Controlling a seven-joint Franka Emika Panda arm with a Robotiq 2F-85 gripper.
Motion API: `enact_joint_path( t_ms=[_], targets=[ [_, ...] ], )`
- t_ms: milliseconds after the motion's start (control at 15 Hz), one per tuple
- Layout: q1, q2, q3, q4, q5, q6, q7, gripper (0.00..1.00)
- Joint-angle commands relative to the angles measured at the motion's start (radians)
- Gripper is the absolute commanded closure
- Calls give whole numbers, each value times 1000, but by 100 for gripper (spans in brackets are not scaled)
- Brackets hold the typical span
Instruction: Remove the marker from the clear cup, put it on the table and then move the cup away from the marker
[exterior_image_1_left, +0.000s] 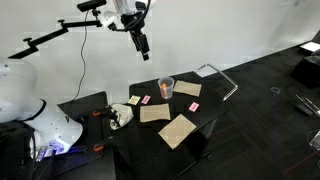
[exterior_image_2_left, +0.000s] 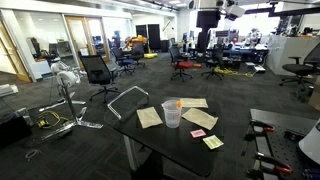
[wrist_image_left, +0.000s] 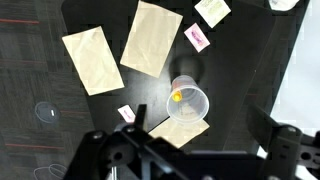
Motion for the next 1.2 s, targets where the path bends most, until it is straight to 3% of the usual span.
enact_joint_path(
  t_ms=[0,333,600,1133],
  targets=[
    [7,90,1,74,-37,-23,-98,0],
    [16,166,0,118,-109,-24,-244,0],
    [26,215,0,109,-91,21,-327,0],
    [46,331,16,97,-48,130,-368,0]
  ],
)
